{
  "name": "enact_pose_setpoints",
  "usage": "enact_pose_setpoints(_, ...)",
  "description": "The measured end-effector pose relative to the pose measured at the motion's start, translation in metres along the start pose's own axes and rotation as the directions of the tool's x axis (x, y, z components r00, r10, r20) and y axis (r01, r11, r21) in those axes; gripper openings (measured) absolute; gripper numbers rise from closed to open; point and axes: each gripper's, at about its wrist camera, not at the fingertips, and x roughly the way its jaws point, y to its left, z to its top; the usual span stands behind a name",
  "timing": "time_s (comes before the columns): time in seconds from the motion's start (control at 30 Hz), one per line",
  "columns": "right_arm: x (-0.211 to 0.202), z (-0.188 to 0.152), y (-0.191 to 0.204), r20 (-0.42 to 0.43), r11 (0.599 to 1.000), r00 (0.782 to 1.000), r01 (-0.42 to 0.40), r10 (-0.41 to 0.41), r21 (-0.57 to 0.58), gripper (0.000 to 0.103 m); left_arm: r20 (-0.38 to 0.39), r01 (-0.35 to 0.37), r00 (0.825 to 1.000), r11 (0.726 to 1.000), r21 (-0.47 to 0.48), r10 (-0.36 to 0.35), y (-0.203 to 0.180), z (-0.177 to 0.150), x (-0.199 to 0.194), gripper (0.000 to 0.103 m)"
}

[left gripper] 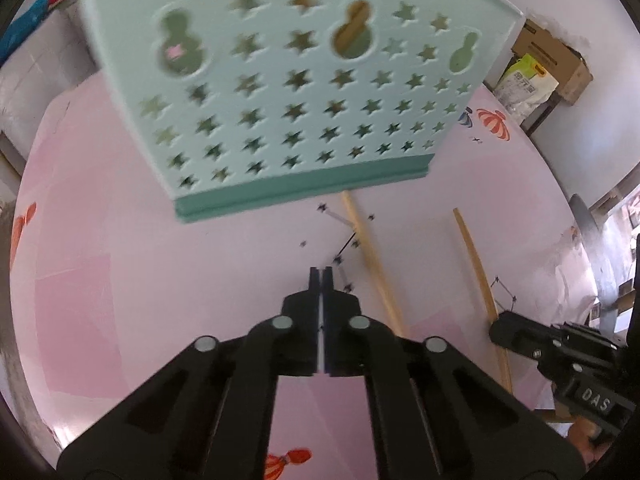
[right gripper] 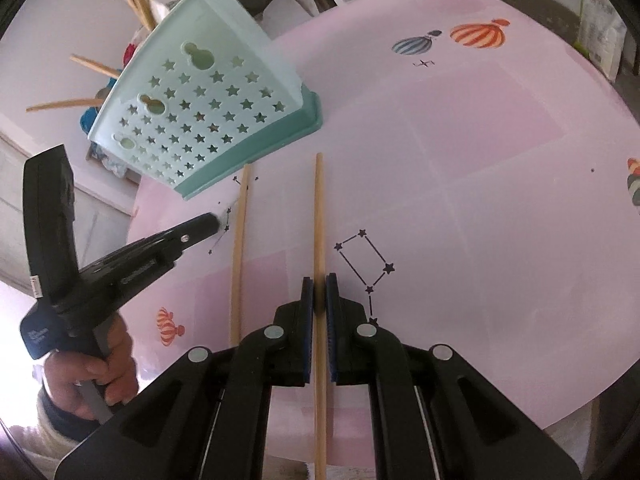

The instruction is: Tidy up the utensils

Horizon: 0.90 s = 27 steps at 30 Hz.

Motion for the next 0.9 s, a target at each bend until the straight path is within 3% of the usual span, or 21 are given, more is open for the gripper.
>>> enact_pose_setpoints(0.33,0.003,0.006,0.014,-0.012,0.991,0.997,0.076,-0.078,-0.11,0.006,-0.005,0.06,0.998,0.991,-0.118,-0.061,0.043,-0.041,-0.029,0.0)
enact_pose_setpoints(0.5,0.006,0.01,0.015,-0.017,0.989,0.996,0.085,-0.088,-0.124,0.006,0.026,0.087,0.996,0.988,-0.129,-0.085,0.047,-0.041,-0.038,0.0)
enact_pose_setpoints(0.73,0.005,0.009,0.016,-0.009,0.986,0.994,0.106,-0.108,-0.132,0.006,0.051,0.151,0.988,0.986,-0.07,-0.148,0.023,-0.018,-0.038,0.028)
enact_pose_setpoints(0.9,0.001,0.004,0.013,0.012,0.985,0.991,0.13,-0.13,-0.112,0.006,0.012,0.128,0.992,0.991,0.028,-0.128,-0.012,0.005,-0.012,0.032)
